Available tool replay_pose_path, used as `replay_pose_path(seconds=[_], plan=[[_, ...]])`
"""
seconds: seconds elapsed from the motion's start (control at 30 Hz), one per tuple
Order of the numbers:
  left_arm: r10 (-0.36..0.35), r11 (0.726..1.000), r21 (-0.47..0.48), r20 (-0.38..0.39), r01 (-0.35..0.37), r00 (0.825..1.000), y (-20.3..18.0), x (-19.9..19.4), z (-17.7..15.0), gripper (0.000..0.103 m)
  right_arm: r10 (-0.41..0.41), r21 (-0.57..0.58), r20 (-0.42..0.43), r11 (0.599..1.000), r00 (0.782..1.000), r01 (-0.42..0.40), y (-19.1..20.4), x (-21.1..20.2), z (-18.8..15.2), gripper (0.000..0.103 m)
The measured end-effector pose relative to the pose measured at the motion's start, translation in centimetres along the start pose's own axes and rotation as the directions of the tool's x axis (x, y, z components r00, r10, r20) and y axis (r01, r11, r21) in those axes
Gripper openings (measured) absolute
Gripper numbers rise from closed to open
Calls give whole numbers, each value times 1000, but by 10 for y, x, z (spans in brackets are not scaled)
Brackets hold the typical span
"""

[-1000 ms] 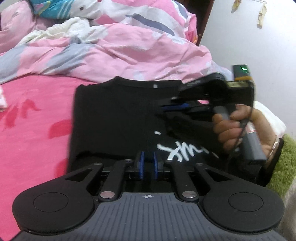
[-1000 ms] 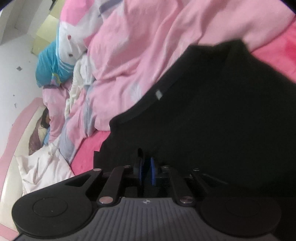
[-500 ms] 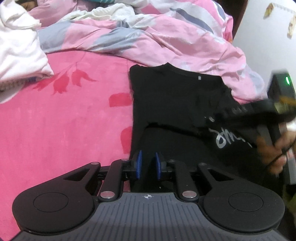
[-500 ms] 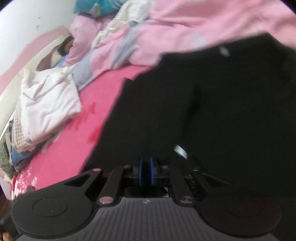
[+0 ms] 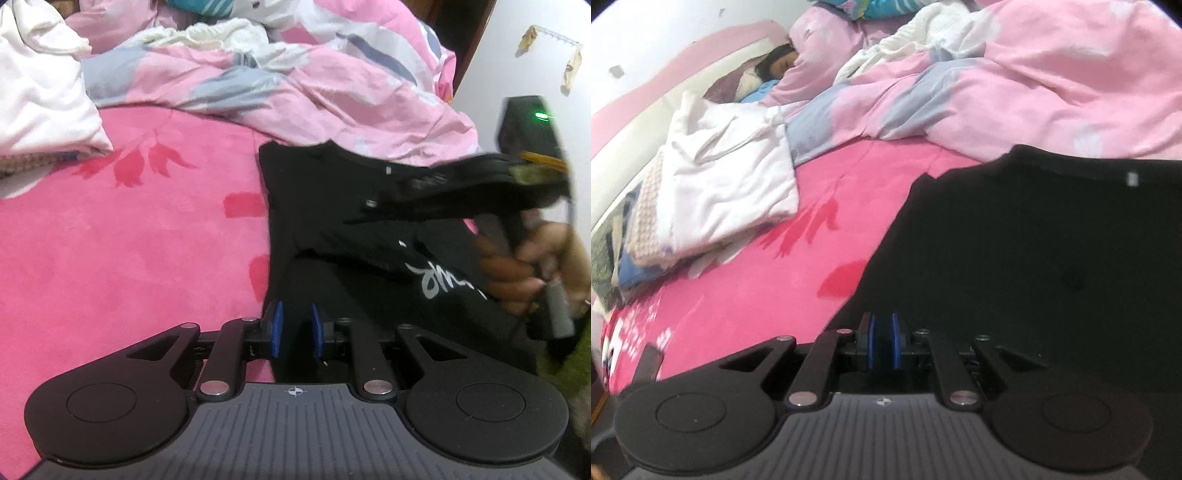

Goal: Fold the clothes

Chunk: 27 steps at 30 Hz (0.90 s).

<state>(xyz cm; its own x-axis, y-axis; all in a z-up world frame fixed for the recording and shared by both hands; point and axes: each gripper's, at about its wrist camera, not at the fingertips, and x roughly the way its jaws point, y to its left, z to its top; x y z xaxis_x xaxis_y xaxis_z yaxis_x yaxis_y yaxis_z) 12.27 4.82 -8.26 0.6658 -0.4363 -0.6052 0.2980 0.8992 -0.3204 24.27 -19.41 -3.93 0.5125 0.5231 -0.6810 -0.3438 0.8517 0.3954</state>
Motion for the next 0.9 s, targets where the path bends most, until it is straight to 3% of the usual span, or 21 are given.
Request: replay_pose_path(seconds=[0.13,0.23,0.3,0.37,0.47,0.57,0.8,0.9], plan=[[4,1000,22,-3,-4,1000,6,6,-5,17,-18,57,14,998,1000,17,-17,25,20,10],[-1,999,48,18,0,1000,7,4,-13,17,-171,106,4,980,985,169,-45,47,34,0],[-19,999,36,24,18,1000,13,3,-15,18,-188,175,29,968,982,181,-55,43,43,0],[-44,999,-1,18,44,999,20,3,-15,18,-241,164,65,960,968,228,-50,35,53,3],[-86,994,-61,10,86,996,31,4,-15,18,-227,106,72,970,971,219,-29,35,69,5],[-101,992,-82,12,101,995,34,5,-16,18,-248,11,53,969,967,248,0,51,85,18],[-97,993,-69,20,99,995,33,4,-18,18,-408,-209,14,892,913,402,53,101,105,41],[-100,992,-73,19,102,995,34,4,-18,18,-465,-264,-16,856,885,445,57,120,114,42]])
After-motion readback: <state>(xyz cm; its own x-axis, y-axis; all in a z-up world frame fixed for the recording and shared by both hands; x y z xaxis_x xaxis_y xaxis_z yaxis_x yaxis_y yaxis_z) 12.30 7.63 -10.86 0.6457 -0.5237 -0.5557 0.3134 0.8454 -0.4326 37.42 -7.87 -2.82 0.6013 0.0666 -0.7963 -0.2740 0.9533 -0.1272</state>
